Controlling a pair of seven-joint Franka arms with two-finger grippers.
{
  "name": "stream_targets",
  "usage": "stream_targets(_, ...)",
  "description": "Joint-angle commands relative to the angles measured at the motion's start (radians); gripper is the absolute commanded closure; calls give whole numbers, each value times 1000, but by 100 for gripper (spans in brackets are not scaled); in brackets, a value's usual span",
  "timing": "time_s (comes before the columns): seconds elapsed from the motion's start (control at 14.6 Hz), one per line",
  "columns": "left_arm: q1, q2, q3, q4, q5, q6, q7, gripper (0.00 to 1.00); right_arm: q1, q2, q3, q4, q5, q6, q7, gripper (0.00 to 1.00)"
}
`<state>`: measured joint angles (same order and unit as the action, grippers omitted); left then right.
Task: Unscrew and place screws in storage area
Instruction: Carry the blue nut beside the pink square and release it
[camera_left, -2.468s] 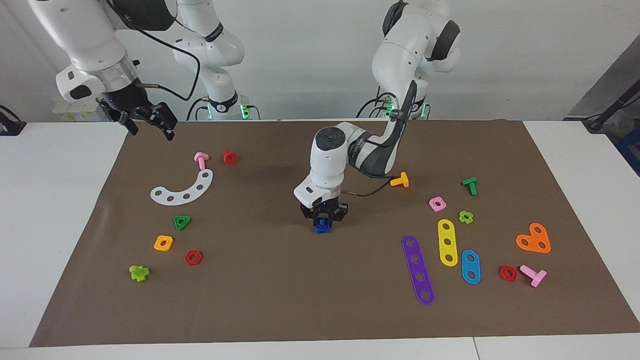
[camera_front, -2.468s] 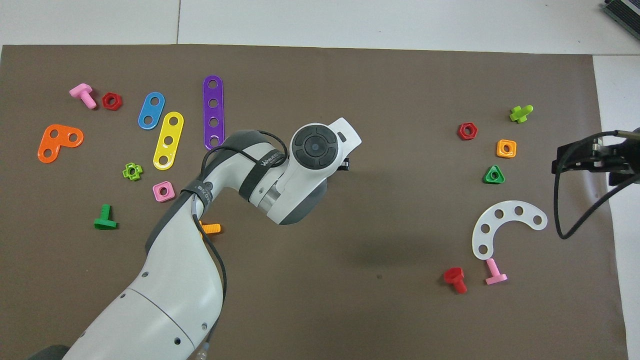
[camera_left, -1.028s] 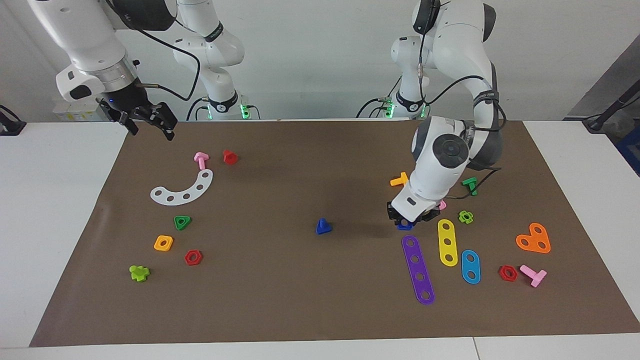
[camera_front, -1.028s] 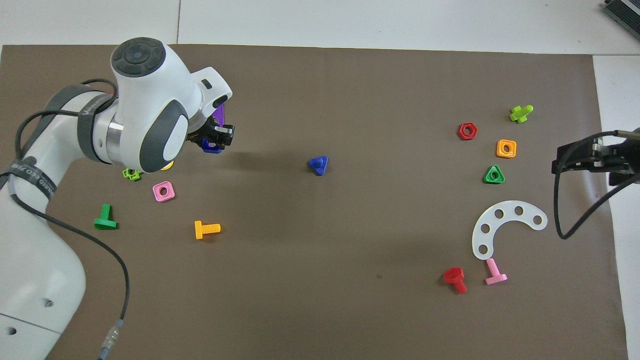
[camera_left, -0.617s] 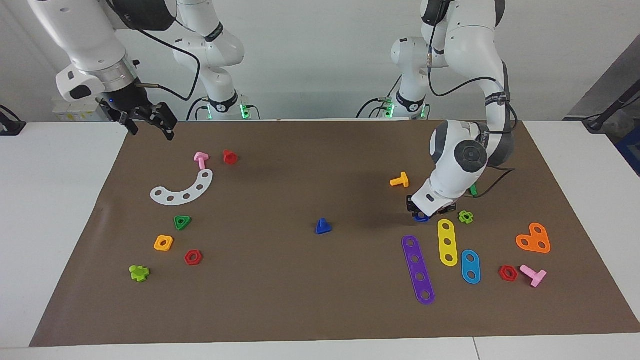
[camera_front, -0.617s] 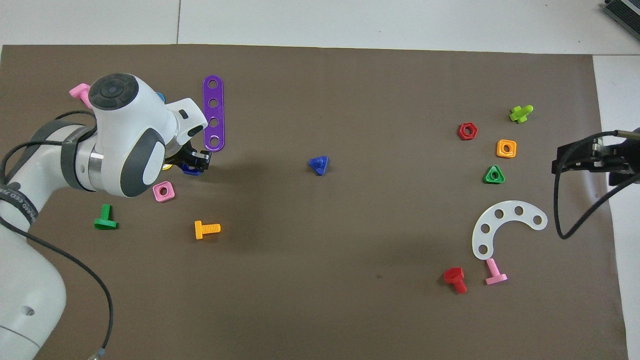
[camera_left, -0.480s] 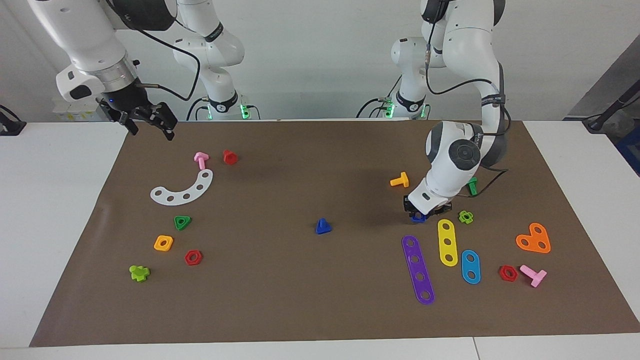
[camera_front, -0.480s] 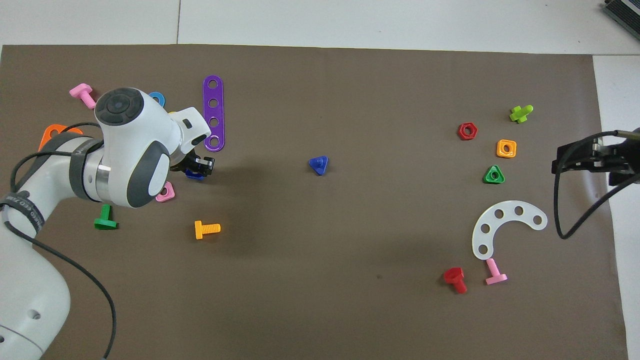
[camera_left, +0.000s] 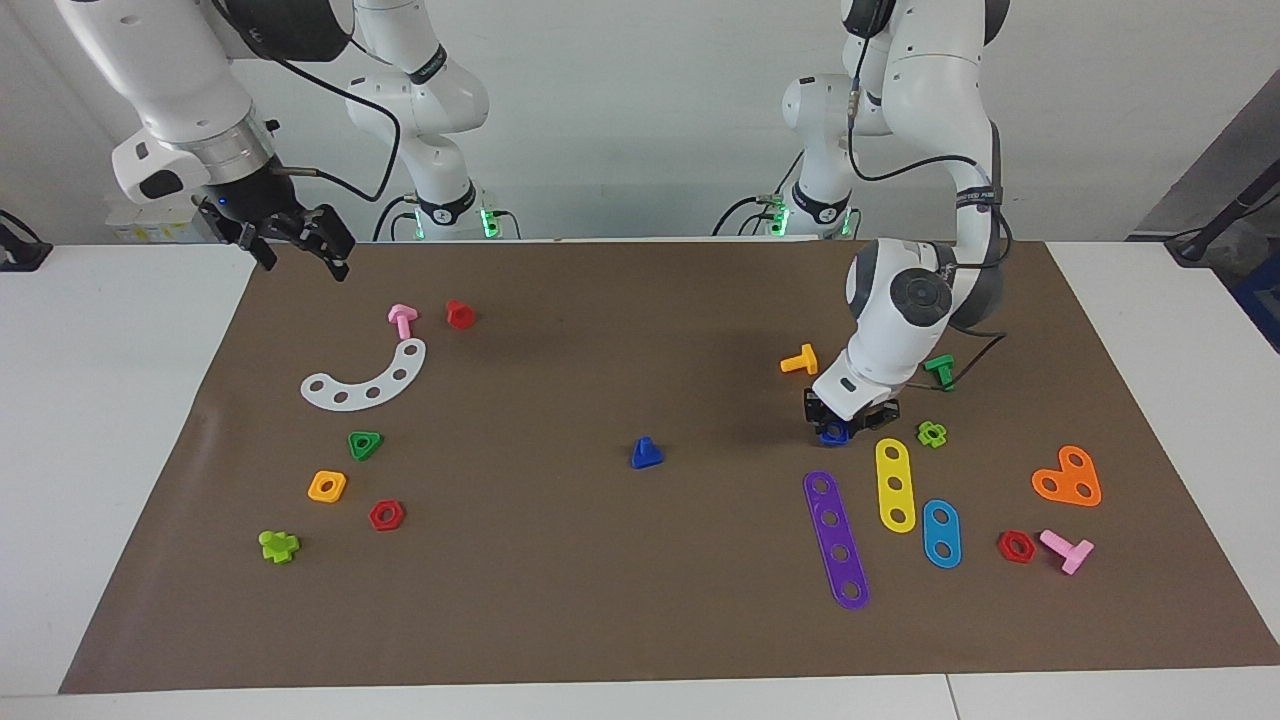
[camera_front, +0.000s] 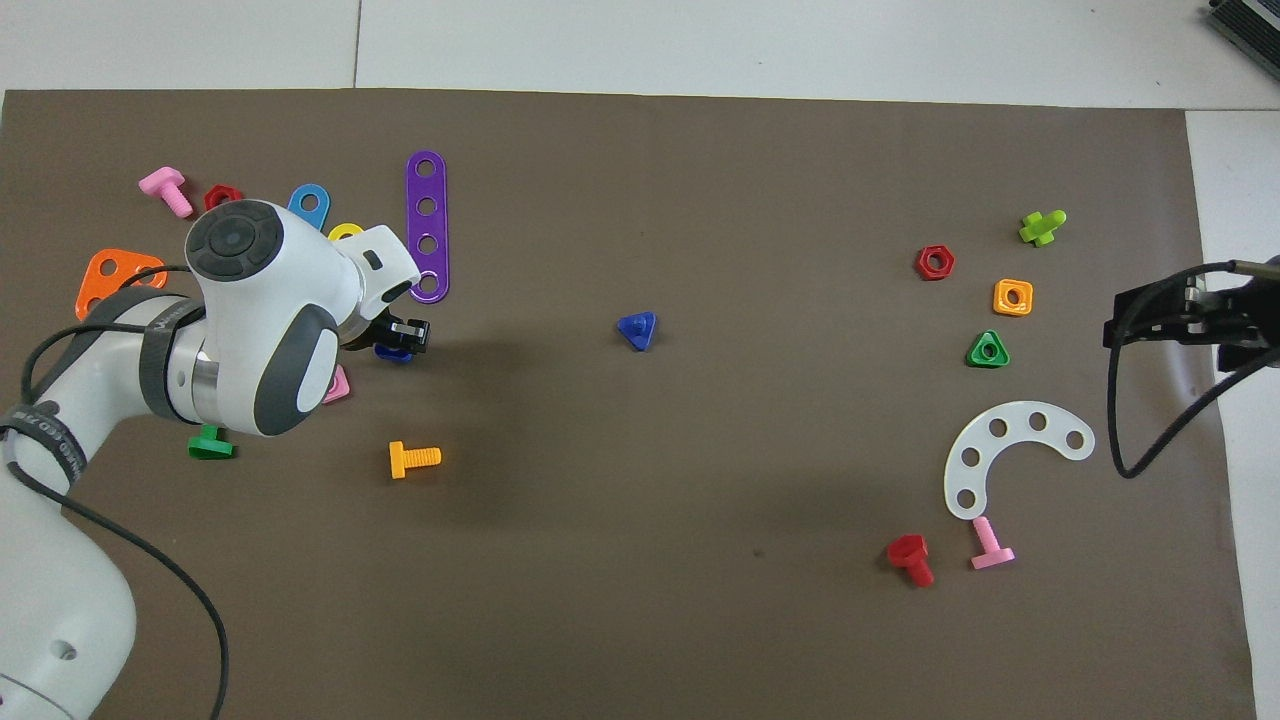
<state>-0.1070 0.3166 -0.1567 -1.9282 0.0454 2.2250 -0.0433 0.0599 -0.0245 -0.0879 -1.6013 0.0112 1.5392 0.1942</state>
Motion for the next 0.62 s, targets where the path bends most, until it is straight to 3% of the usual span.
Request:
stream_targets(0.0,6,-42,0,5,-21,-11,2,0,-2,-26,-1,-29,3,5,-27,0)
stream_targets(0.21,15,-68,3,40,-21,-66,2,0,-2,-26,-1,-29,3,5,-27,0)
stream_targets(0.55,101,-85,6,231,-18,-338,17,0,18,-26,2,-34,1,39,-32,0)
